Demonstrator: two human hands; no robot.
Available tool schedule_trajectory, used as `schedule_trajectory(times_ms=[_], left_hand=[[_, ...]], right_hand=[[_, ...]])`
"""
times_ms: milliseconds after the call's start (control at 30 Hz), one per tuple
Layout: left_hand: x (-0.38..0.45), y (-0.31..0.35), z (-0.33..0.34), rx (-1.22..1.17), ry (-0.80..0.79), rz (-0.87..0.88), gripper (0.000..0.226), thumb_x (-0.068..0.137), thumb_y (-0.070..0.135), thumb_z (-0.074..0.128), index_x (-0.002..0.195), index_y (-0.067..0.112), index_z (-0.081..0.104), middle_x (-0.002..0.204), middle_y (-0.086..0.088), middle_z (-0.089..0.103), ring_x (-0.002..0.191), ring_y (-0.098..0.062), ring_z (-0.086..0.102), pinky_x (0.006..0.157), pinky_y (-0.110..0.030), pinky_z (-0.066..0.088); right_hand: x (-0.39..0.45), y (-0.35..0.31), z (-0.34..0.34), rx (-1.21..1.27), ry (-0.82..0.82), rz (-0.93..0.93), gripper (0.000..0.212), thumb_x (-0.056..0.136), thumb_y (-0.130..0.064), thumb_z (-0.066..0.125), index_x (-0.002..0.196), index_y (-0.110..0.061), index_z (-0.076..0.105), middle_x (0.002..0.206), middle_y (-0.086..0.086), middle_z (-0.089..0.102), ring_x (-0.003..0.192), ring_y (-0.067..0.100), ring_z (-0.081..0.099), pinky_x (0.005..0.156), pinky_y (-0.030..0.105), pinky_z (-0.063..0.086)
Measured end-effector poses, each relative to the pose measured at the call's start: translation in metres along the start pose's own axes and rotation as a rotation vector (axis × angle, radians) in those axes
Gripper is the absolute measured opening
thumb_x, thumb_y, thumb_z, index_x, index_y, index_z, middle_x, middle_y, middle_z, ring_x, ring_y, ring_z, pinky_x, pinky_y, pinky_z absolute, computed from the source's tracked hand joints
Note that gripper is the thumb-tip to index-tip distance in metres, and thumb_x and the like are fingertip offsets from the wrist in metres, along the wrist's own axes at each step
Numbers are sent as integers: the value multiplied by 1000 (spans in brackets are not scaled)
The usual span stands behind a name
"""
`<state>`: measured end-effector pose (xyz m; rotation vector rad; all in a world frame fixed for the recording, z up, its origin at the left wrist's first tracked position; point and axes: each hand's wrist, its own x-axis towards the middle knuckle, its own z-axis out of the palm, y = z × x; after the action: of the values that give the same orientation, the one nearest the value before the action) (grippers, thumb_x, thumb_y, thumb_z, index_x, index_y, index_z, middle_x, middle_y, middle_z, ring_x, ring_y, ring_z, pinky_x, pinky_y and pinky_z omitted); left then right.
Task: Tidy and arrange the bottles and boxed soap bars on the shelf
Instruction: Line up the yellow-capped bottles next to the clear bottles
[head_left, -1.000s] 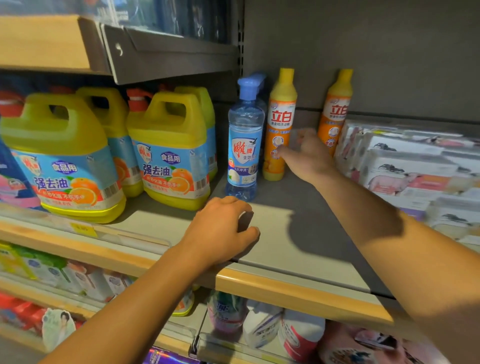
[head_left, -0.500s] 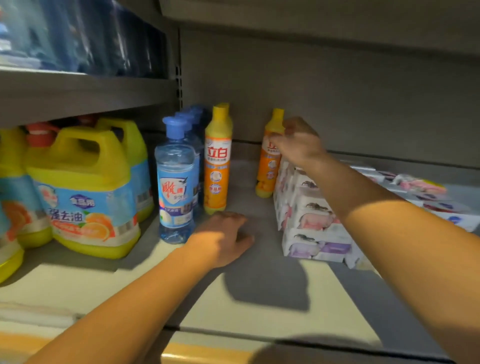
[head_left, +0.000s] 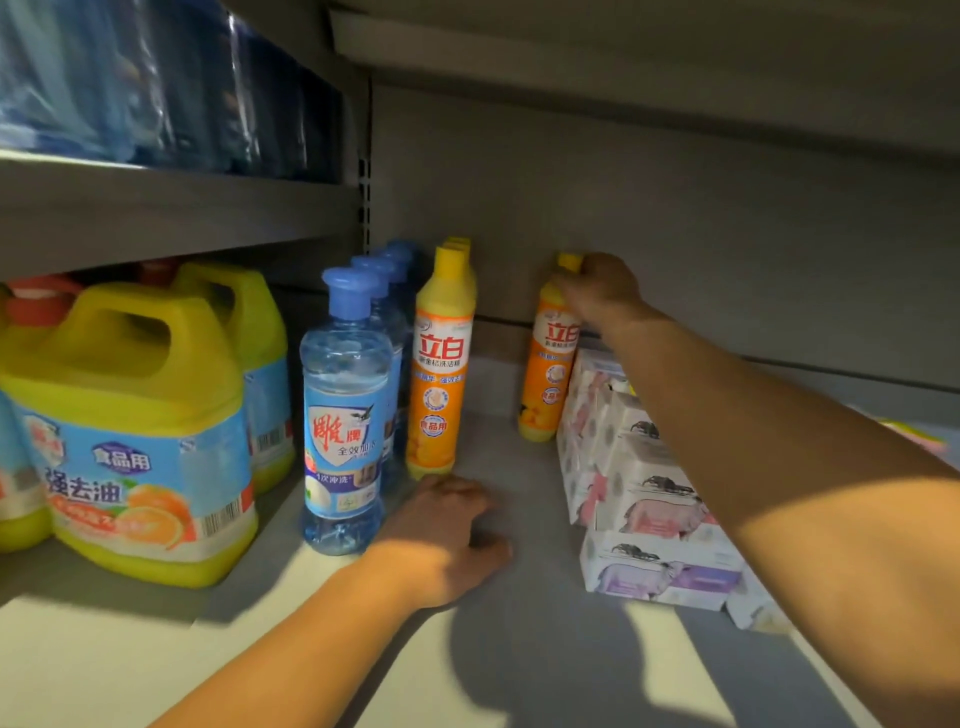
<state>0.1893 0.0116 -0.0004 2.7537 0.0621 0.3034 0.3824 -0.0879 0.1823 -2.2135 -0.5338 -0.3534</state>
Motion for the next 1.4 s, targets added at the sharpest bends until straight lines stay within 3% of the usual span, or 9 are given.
schedule_trajectory(times_ms=[233, 467, 567, 700, 933, 1033, 1133, 1233, 1400], left_hand=[[-2, 3, -4, -6, -31, -19, 60, 92, 53, 56, 144, 27, 45, 151, 4, 41, 139, -15, 33, 109, -19, 26], [-17, 17, -17, -282, 87, -181, 80, 87, 58, 60, 153, 31, 24, 153, 2, 41, 136, -21, 44, 104, -27, 37], [-29, 31, -26, -493, 242, -101, 70, 86, 45, 68, 147, 29, 37, 141, 4, 54, 128, -18, 53, 106, -36, 44], [-52, 53, -36, -599, 329, 9, 38, 79, 48, 70, 112, 35, 55, 100, 14, 68, 92, -1, 65, 82, -34, 56], [-112, 66, -33, -842, 241, -87, 56, 64, 69, 58, 108, 34, 60, 103, 11, 72, 94, -8, 68, 85, -42, 57], [-131, 62, -41, -917, 244, -144, 50, 64, 63, 58, 102, 31, 64, 99, 6, 72, 95, -21, 69, 83, -49, 57], [-144, 54, -50, -1072, 164, -222, 42, 72, 51, 62, 91, 15, 69, 90, -22, 69, 76, -36, 68, 66, -58, 58], [-153, 49, -53, -1223, 89, -342, 26, 91, 37, 58, 94, 12, 65, 77, -26, 67, 57, -35, 65, 54, -48, 57], [-155, 41, -53, -1079, 105, -265, 47, 73, 47, 69, 103, 12, 59, 88, -22, 68, 67, -40, 67, 59, -51, 58]], right_hand=[[-37, -16, 0, -128, 34, -203, 21, 91, -35, 62, 86, -14, 62, 92, 7, 64, 87, 24, 58, 69, 26, 39], [-99, -38, -48, 356, 199, -155, 10, 92, -31, 62, 88, -23, 62, 89, -4, 67, 85, 16, 65, 73, 24, 52], [-126, -51, -69, 486, 210, -120, 17, 91, -36, 64, 76, -28, 59, 80, -17, 63, 76, 2, 62, 61, 17, 45], [-156, -52, -78, 688, 157, 19, 17, 89, -36, 67, 78, -24, 61, 86, -5, 68, 83, 16, 68, 74, 31, 53], [-198, -42, -64, 761, 106, 173, 25, 86, -42, 68, 74, -24, 57, 84, -2, 68, 84, 21, 69, 78, 37, 56], [-211, -36, -54, 807, -4, 232, 25, 88, -48, 65, 84, -23, 61, 84, -2, 71, 76, 15, 69, 68, 29, 52], [-234, -20, -40, 1042, -284, 250, 21, 91, -39, 62, 103, -21, 61, 78, -1, 72, 68, 11, 70, 62, 29, 54], [-262, 0, -15, 1257, -491, 341, 40, 79, -29, 67, 115, -14, 58, 97, 10, 71, 88, 25, 70, 75, 42, 57], [-290, 20, 15, 1415, -476, 338, 23, 90, -11, 58, 112, -7, 60, 96, 14, 73, 86, 28, 72, 74, 43, 60]])
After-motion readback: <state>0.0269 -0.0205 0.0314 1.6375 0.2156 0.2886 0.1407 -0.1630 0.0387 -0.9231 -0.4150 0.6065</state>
